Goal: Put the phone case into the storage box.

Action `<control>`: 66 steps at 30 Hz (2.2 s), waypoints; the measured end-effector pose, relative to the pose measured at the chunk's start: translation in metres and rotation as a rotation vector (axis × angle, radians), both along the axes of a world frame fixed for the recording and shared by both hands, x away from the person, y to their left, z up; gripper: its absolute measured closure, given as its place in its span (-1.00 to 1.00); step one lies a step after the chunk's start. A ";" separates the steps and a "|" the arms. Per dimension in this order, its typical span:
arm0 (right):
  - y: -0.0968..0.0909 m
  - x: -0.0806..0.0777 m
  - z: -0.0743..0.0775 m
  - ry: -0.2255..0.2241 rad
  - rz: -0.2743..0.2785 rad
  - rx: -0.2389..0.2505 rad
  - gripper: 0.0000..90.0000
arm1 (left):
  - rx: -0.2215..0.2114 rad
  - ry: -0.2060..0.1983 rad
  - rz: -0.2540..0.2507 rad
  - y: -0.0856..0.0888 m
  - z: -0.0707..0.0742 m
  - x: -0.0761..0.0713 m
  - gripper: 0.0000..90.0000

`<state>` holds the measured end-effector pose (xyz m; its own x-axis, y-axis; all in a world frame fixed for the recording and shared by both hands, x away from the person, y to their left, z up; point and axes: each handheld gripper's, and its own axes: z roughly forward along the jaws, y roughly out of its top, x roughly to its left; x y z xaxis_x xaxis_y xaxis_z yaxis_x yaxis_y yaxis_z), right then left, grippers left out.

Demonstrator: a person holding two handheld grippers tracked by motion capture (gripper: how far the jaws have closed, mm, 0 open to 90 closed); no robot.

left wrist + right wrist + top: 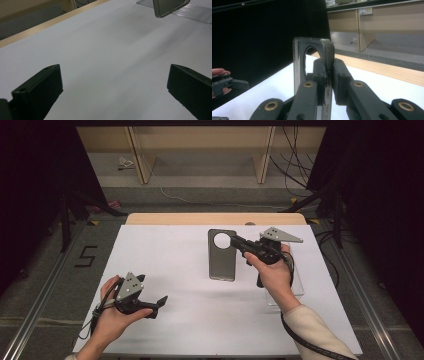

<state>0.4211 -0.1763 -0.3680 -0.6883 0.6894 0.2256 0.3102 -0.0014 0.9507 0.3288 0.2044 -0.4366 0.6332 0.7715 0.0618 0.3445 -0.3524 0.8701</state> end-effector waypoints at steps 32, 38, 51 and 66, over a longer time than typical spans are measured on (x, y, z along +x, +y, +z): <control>-0.022 0.006 0.010 -0.017 -0.035 0.004 0.84 | -0.004 -0.002 0.003 0.001 0.000 0.000 -1.00; -0.026 0.007 0.012 -0.020 -0.043 0.001 0.84 | -0.004 -0.002 0.004 0.001 0.000 0.000 -1.00; -0.036 0.009 0.016 -0.033 -0.065 0.000 0.84 | -0.002 -0.002 0.004 0.001 0.000 0.000 -1.00; -0.046 0.011 0.020 -0.040 -0.092 0.000 0.84 | -0.002 -0.003 0.004 0.001 0.000 0.000 -1.00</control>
<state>0.4323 -0.2222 -0.3483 -0.6306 0.7502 0.1990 0.2703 -0.0281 0.9624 0.3292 0.2058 -0.4366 0.6299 0.7741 0.0626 0.3430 -0.3496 0.8718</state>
